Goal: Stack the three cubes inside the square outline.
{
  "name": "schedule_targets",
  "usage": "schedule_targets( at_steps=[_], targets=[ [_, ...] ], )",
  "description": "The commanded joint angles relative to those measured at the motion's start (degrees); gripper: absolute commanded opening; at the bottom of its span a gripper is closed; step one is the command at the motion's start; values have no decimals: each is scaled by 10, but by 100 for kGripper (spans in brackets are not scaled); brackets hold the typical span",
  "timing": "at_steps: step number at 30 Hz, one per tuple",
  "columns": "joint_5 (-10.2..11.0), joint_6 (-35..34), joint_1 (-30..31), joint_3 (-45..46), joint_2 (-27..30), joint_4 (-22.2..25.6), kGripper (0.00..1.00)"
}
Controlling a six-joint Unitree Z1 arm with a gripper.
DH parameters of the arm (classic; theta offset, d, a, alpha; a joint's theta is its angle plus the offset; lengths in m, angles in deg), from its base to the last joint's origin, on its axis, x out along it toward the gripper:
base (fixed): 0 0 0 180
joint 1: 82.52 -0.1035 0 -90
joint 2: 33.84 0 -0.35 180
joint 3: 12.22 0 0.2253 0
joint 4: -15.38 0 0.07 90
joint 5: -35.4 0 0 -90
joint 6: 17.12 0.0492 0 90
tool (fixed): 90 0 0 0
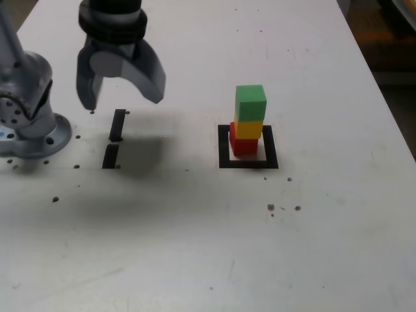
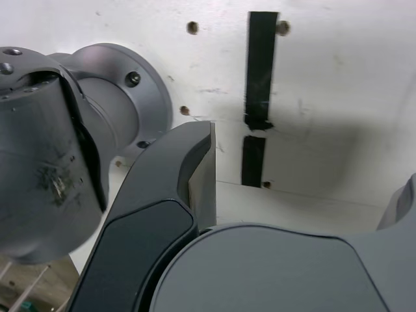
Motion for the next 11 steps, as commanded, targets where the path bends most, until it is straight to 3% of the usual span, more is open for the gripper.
schedule_targets(
  at_steps=[1,11],
  targets=[
    [-1,3,-4,11,11,-3,100],
    [-6,8,-6,69,17,-43,100]
  ],
)
